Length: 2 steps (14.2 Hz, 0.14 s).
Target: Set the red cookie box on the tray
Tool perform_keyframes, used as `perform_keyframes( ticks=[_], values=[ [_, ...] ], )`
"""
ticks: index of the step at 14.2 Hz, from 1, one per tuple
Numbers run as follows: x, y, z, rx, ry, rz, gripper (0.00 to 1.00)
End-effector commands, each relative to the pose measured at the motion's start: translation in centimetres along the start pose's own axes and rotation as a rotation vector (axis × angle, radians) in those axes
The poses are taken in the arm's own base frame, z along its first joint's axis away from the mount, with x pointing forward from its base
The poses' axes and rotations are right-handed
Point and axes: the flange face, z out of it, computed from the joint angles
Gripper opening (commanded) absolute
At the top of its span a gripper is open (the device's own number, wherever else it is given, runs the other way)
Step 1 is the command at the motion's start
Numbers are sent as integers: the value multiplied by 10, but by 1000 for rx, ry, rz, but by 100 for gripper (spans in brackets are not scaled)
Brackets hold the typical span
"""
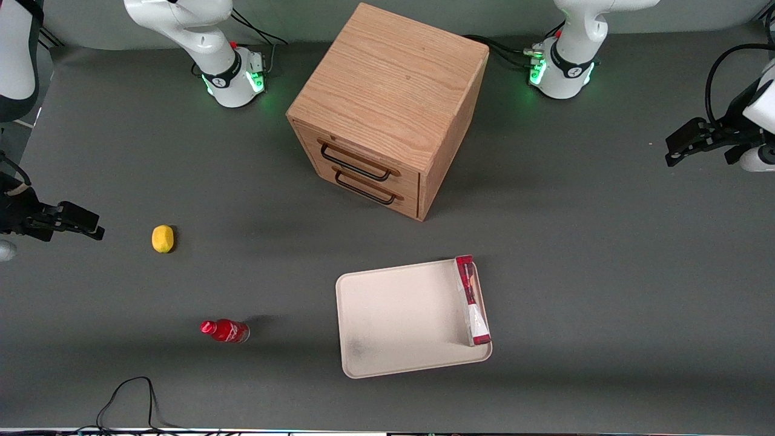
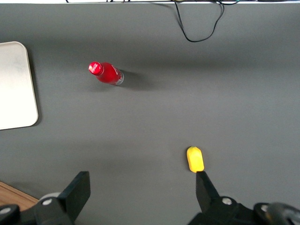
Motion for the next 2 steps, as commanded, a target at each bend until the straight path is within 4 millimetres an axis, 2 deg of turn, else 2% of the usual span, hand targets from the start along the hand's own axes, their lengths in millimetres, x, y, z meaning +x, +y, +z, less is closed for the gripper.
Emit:
perform_keyframes(
  ticks=[1,2],
  values=[
    [-4,4,-10,-9,7,-6,100],
    [-4,4,-10,-9,6,-8,100]
  ],
)
